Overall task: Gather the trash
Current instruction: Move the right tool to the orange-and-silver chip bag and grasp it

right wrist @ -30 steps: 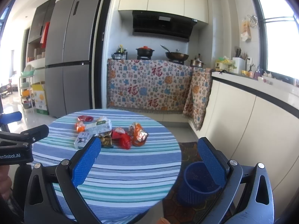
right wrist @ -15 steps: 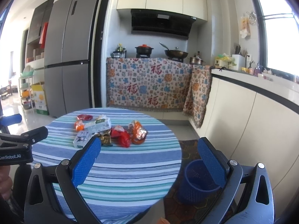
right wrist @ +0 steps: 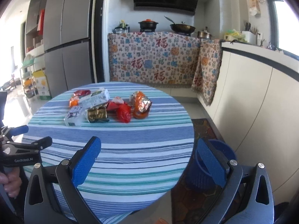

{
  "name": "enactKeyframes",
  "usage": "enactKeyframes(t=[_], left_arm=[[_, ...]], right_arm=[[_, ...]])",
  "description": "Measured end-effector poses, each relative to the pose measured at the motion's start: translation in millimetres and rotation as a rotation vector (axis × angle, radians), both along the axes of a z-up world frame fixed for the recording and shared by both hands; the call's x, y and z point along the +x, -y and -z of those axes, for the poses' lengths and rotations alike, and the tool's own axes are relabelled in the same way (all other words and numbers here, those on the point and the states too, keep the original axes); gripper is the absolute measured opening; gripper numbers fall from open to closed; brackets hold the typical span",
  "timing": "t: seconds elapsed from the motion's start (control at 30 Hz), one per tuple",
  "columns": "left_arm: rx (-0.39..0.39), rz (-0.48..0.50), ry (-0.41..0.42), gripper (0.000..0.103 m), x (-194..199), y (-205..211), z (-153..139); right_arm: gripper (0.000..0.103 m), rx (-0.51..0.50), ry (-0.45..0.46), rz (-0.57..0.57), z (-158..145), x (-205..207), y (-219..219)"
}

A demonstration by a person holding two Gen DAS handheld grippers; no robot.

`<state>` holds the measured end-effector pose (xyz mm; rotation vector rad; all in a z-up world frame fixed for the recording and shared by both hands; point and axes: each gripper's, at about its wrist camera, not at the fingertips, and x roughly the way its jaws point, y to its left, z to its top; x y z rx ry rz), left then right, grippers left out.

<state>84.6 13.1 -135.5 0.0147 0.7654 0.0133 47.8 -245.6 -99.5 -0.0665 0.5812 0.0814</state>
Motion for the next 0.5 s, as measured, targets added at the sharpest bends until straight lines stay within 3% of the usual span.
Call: enactKeyframes(t=[0.4, 0.5], left_arm=[[-0.022, -0.086, -0.178, 0.103, 89.3, -9.0, 53.8], [-0.004, -0.075, -0.194, 0.103, 100.5, -7.7, 61.1]], right_arm=[[0.101, 0.027, -0.281, -0.106, 76.2, 110.3, -0.7], [0.095, 0.019, -0.323, -0.128, 89.3, 125.0, -4.0]])
